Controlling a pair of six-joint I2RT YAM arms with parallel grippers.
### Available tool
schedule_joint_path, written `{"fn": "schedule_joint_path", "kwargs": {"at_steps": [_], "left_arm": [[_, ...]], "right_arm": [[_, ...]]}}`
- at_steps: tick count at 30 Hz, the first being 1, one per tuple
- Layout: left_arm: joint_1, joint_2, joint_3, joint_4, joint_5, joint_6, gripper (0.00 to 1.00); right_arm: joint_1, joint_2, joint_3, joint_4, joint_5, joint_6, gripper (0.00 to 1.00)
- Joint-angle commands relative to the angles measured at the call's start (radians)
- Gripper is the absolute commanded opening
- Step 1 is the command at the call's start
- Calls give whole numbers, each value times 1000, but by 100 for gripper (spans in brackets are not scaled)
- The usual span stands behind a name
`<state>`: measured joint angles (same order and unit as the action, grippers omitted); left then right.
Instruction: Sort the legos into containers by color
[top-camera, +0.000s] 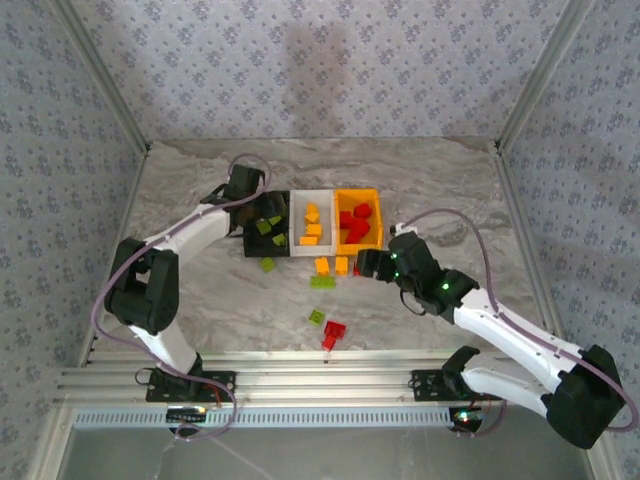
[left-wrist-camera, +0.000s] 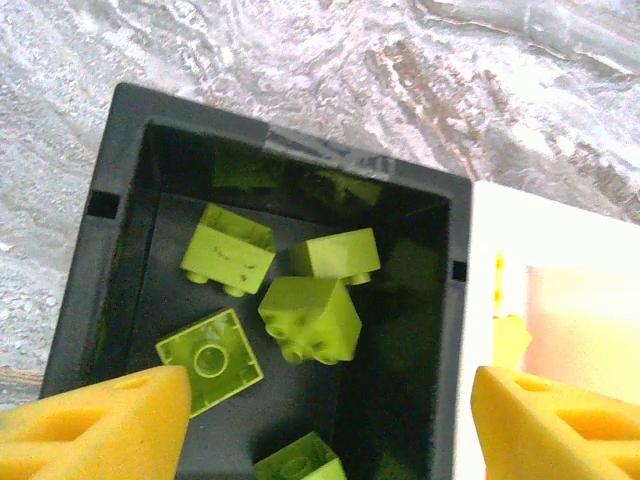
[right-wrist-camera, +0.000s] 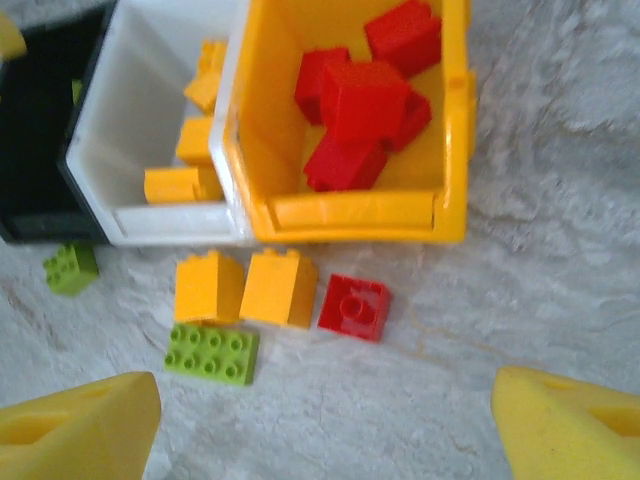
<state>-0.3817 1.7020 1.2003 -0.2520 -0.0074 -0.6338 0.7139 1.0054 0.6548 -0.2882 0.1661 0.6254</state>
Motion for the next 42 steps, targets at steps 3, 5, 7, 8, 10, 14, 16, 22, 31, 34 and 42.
{"fn": "schedule_joint_path", "kwargs": {"at_steps": [3, 5, 7, 8, 10, 14, 16, 22, 31, 34, 42], "left_arm": [[-25, -139, 9, 11, 69, -24, 81], [-52, -217, -25, 14, 80, -24, 84], [-85, -286, -64, 9, 80, -15, 87], [-101, -323, -85, 0, 78, -13, 92], [-132, -384, -134, -16, 67, -8, 97], [-176, -491, -234, -49, 52, -10, 99], [-185, -530, -280, -68, 52, -16, 99], [-184, -634, -367, -107, 26, -26, 99], [-177, -654, -392, -128, 0, -22, 100], [-172, -656, -395, -131, -3, -23, 100], [-152, -671, -404, -141, -7, -23, 100]], "right_arm": [[103, 87, 3, -42, -80, -59, 88], [170, 148, 33, -71, -78, -89, 88], [231, 203, 58, -90, -75, -117, 88], [266, 237, 72, -101, -69, -126, 89], [327, 288, 97, -118, -50, -143, 89], [425, 339, 133, -163, -12, -131, 90], [471, 346, 146, -187, -13, -128, 96], [571, 369, 178, -280, -70, -122, 92], [578, 463, 175, -233, -223, -139, 77], [573, 500, 191, -231, -227, -158, 74], [563, 571, 226, -265, -104, -154, 67]]}}
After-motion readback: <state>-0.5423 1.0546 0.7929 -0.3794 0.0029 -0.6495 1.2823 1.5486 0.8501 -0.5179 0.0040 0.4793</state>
